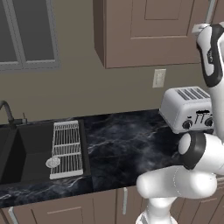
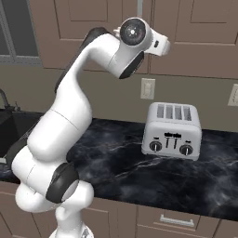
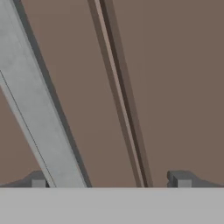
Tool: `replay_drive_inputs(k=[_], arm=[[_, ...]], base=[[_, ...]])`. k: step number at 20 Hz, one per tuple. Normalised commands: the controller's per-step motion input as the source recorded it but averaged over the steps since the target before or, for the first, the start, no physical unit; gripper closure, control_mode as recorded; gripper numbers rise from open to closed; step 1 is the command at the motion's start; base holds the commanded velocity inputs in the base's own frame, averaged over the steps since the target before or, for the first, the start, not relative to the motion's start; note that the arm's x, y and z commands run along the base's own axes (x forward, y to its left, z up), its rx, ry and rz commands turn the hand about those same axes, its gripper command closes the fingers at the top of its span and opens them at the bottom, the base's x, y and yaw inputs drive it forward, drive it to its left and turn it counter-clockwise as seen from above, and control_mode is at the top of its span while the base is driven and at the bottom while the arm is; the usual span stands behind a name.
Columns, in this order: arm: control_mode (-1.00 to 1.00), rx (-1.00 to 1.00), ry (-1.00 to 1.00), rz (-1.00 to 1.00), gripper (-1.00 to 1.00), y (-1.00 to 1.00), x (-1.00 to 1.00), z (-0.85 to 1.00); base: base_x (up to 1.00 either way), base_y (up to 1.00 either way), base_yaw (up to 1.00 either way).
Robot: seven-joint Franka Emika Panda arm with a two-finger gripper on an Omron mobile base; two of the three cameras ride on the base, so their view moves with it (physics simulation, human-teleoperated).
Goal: The dining table condiment station is running low on mustard. Refill the condiment station by opening the cabinet and taking the mustard from the cabinet and placing it on the dining table.
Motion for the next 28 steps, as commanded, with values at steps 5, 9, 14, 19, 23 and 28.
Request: replay_drive_inputs(k=[5, 9, 14, 19, 23, 28], arm=[[-1.00, 0.00, -0.02, 0.01, -1.00, 0.00, 0.51, -0.15], [-1.00, 0.00, -0.02, 0.01, -1.00, 0.00, 0.57, -0.14], [-1.00, 0.00, -0.11, 0.01, -1.00, 0.00, 0.46, -0.30], [-1.00, 0.00, -0.22, 0.01, 1.00, 0.00, 0.39, -0.45], [-1.00, 0.00, -0.11, 0.00, 1.00, 0.00, 0.28, -0.16], [-1.00, -0.04, 0.11, 0.00, 1.00, 0.17, 0.12, 0.05]], base=[[0.00, 0.00, 0.00], [0.00, 0.00, 0.00], [0.00, 0.00, 0.00], [0.00, 0.00, 0.00], [0.00, 0.00, 0.00], [0.00, 0.00, 0.00]])
